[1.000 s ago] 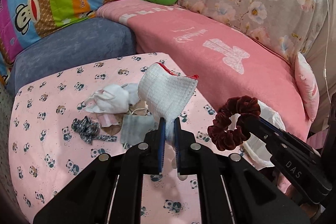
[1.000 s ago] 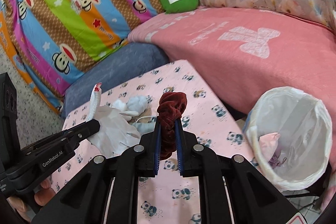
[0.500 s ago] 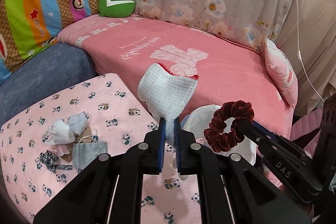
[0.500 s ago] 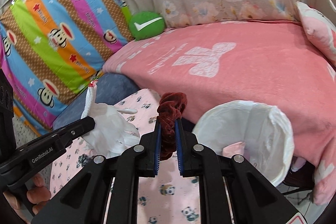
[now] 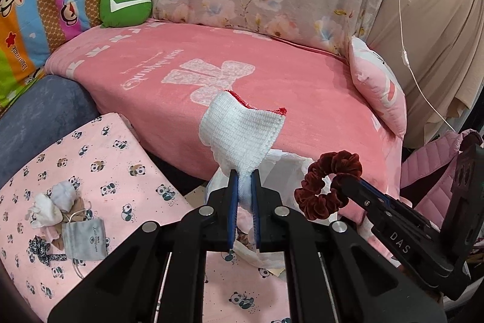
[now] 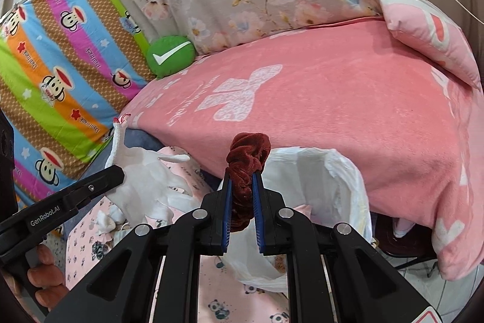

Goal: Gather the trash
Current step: 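Carry the white knit cloth and dark red scrunchie with both grippers over the bin, then open both grippers to drop the knit cloth and scrunchie into the bin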

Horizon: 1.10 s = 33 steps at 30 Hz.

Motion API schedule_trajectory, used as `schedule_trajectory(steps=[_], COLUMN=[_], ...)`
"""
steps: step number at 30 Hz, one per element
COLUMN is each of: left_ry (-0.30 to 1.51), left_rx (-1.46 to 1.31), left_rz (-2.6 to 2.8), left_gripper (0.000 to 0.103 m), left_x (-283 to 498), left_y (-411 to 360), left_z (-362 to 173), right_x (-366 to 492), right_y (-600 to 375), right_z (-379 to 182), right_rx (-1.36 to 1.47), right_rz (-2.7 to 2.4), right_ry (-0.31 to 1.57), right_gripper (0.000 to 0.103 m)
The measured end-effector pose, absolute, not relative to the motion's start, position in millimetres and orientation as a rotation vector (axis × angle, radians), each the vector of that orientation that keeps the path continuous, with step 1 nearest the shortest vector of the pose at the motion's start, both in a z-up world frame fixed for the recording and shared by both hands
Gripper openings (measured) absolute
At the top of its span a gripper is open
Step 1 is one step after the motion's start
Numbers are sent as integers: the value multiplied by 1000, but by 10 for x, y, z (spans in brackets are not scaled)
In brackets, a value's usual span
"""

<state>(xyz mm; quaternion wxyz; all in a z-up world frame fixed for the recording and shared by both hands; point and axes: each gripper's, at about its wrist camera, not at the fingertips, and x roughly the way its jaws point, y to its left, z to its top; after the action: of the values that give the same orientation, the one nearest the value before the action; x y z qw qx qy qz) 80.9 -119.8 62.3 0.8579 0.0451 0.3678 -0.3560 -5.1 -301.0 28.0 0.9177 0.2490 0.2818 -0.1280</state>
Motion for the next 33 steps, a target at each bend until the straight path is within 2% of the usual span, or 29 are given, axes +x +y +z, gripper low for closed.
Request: schedule_trajectory(steps=[19,20,22,23,24,25,28,33], left_ry=[827,828,832,828,817,804,806,825], left_rx=[117,117,106,96,88,82,93,85], left_rz=[-833,-835,-827,-821,-809,-799,-789,-757], left_gripper=[11,13,35,55,67,69,70,71], left_x=[806,801,806,806,800,793,806,862], left_y=[-1582,-1607,-1632,-1630,-1622,-1612,-1616,-1552], left_z=[477,471,459,460,467,476,469,407], right_x=[-89,-85,-73,-72,-71,-74,-83,-78], right_y=[-3259,-3273,-3283,-3285,-3291,-3296,-3309,-3310], right_z=[73,64,54,52,46,45,46,46], right_rx=[547,549,551,552,553,553,554,555], right_rz=[-295,-296,-304,-307,-307,-309,-316,-312], right_ry=[603,604,607,606,606,604,597,598], right_gripper=[14,15,20,20,20,20,30,31])
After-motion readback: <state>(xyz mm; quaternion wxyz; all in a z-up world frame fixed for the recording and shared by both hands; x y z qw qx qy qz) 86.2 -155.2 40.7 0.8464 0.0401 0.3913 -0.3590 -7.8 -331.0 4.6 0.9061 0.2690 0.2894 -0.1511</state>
